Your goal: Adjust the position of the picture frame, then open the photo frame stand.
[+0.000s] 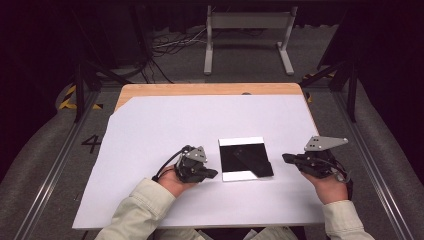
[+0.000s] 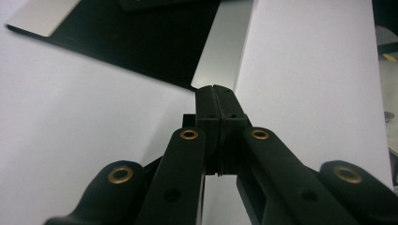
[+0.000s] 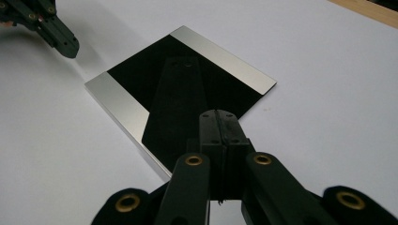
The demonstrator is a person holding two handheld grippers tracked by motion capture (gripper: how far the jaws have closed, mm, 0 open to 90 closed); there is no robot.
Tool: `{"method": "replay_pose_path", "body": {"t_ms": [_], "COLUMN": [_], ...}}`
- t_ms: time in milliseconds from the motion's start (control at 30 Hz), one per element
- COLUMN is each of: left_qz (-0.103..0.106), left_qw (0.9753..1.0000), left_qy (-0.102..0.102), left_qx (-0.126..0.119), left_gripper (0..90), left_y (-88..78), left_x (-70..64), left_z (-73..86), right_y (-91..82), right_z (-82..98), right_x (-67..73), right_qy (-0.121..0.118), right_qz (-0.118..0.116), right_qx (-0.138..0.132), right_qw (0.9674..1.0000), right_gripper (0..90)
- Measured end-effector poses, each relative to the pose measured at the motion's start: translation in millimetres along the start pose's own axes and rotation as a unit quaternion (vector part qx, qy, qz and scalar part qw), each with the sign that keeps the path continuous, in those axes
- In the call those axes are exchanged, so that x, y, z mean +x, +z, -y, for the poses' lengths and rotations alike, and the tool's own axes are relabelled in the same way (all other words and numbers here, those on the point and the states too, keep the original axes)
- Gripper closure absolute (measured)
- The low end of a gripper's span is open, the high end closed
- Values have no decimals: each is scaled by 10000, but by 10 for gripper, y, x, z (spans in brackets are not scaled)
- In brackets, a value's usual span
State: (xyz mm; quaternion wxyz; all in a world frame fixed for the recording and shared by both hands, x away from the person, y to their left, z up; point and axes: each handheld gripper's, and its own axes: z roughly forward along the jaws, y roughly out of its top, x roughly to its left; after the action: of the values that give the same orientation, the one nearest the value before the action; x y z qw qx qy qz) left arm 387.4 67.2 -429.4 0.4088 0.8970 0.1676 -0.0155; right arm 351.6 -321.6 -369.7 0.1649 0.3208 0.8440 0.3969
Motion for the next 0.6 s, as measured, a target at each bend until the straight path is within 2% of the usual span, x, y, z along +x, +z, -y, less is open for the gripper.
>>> {"method": "replay_pose_path", "body": {"t_ms": [167, 200, 267, 467, 600], "left_qz": [-214, -214, -299, -451, -450], "left_qw": [9993, 9993, 9981, 9958, 9951], "left_qy": [-75, -75, -77, 104, 162], "left_qx": [-313, -313, -527, -788, -871], "left_gripper": [878, 869, 853, 845, 837], "left_y": [-168, -168, -266, -406, -458], "left_x": [21, 21, 23, -1, -2], "left_z": [33, 33, 70, 143, 168], "right_y": [-15, -17, -22, -50, -53], "right_z": [-2, -1, -3, -31, -34], "right_x": [-12, -13, -13, 23, 29], "right_qy": [-4, -11, -62, -324, -424], "right_qz": [-18, -32, -120, -309, -408], "right_qx": [-47, -65, -130, -306, -358], "right_qw": [10000, 10000, 9998, 9985, 9976], "right_gripper": [898, 898, 898, 897, 896]}}
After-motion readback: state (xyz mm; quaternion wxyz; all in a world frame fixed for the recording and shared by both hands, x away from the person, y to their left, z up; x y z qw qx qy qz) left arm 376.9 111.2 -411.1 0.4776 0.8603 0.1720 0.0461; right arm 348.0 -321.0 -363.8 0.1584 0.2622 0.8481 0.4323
